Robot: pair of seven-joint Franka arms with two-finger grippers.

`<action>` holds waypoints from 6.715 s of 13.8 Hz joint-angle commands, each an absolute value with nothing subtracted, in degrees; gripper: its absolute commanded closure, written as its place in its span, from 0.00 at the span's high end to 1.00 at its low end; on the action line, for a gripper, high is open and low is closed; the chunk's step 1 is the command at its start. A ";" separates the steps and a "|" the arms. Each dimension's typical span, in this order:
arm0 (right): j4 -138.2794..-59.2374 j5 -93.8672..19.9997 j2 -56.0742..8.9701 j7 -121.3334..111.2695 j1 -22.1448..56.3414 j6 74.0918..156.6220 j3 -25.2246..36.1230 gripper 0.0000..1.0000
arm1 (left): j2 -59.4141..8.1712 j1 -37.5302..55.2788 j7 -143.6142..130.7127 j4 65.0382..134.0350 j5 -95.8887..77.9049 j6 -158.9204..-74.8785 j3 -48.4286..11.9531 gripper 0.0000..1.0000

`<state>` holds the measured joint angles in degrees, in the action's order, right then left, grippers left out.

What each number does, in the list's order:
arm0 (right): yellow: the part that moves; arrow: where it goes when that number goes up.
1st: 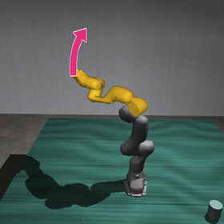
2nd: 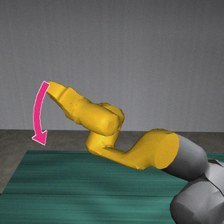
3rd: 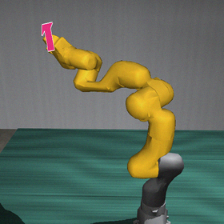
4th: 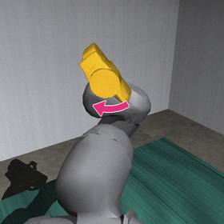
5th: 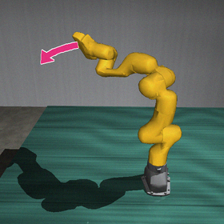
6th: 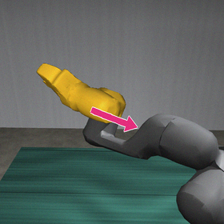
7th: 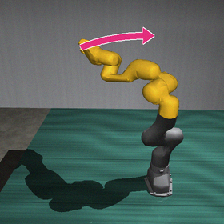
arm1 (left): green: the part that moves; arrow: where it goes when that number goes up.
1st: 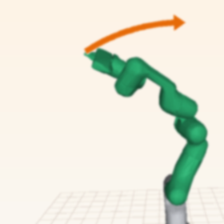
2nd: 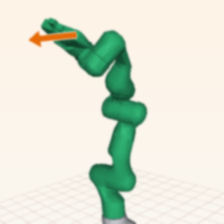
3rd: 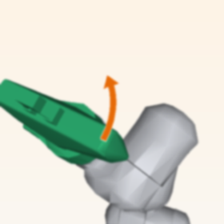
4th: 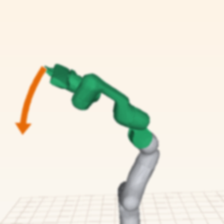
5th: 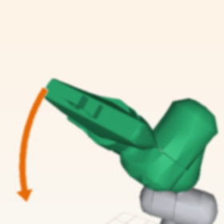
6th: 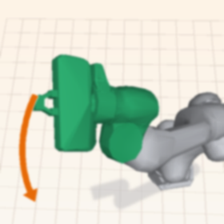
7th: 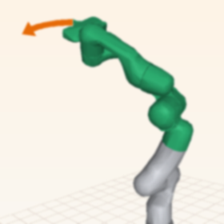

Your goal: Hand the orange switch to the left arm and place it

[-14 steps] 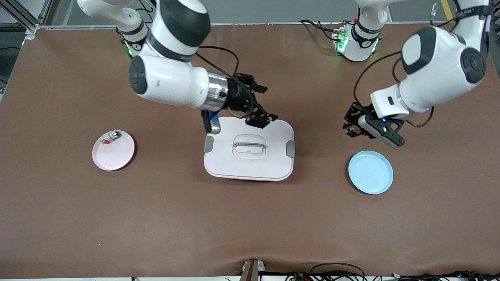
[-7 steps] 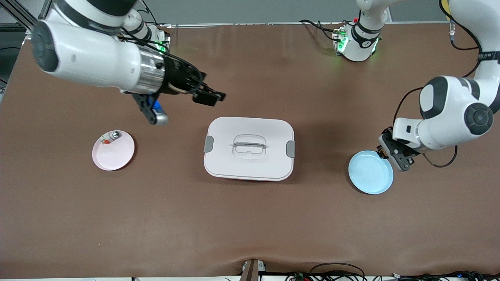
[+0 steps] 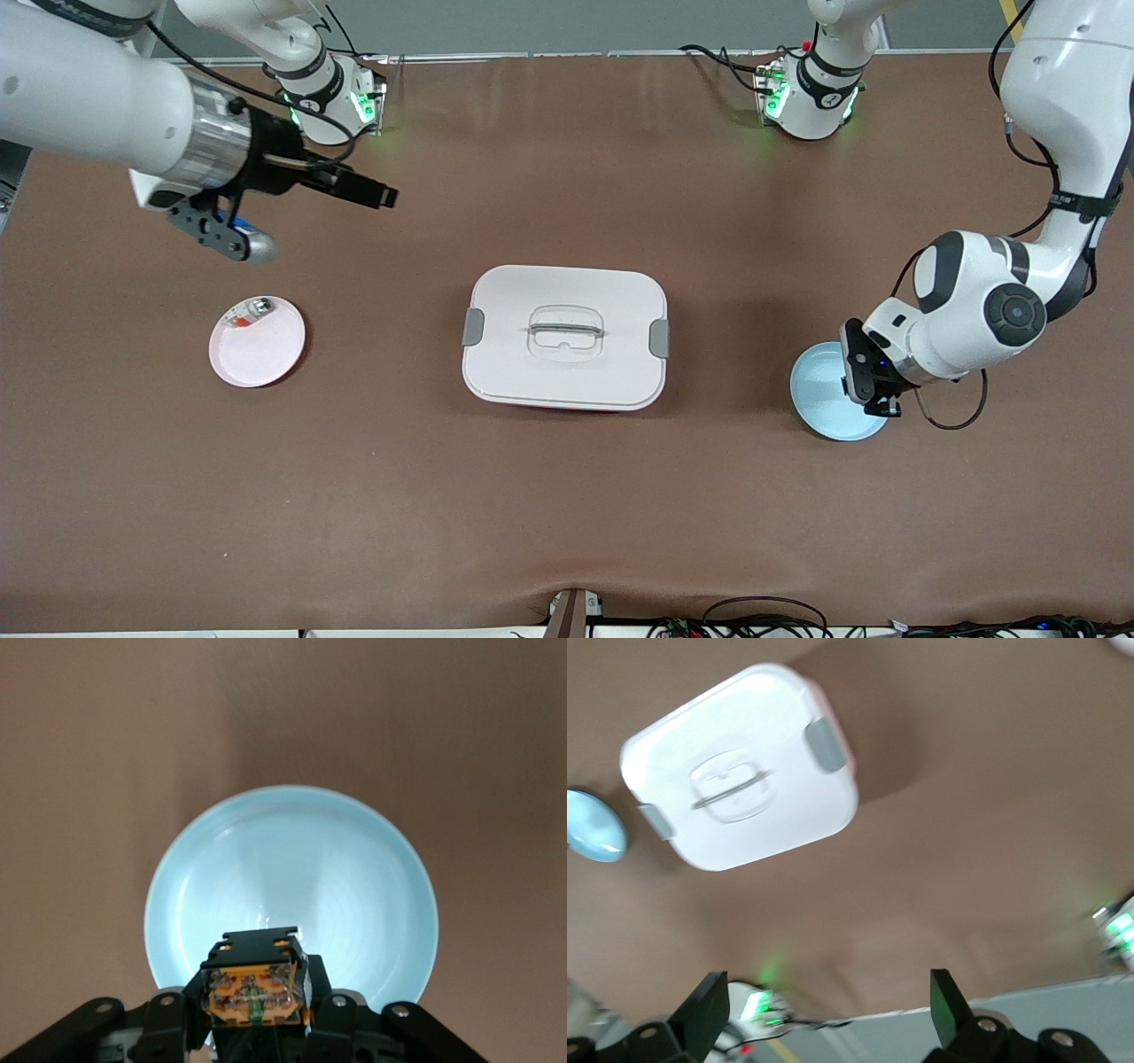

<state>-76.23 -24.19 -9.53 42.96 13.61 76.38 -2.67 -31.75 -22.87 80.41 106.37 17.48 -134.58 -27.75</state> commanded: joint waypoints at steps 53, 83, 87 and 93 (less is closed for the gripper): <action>-90.00 -1.05 3.78 1.67 -5.71 82.88 -3.52 1.00 | -5.37 -13.84 -2.03 86.22 5.98 -92.38 -19.39 1.00; -89.83 -0.97 3.78 1.58 -5.98 82.35 -3.43 1.00 | 7.03 -4.13 -6.68 95.19 -0.44 -86.66 -8.61 1.00; -89.65 -0.97 3.60 1.67 -5.98 82.35 -3.52 1.00 | 6.59 -3.69 -6.50 94.48 -0.26 -86.66 -8.70 1.00; -89.65 -1.05 3.60 1.84 -5.98 82.62 -3.52 1.00 | 5.89 -4.13 -6.33 92.64 -0.09 -86.57 -9.32 1.00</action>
<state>-90.49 -1.83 3.60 2.52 -4.83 82.92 -2.60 6.60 -3.71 -6.26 94.52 0.38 -87.17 -9.06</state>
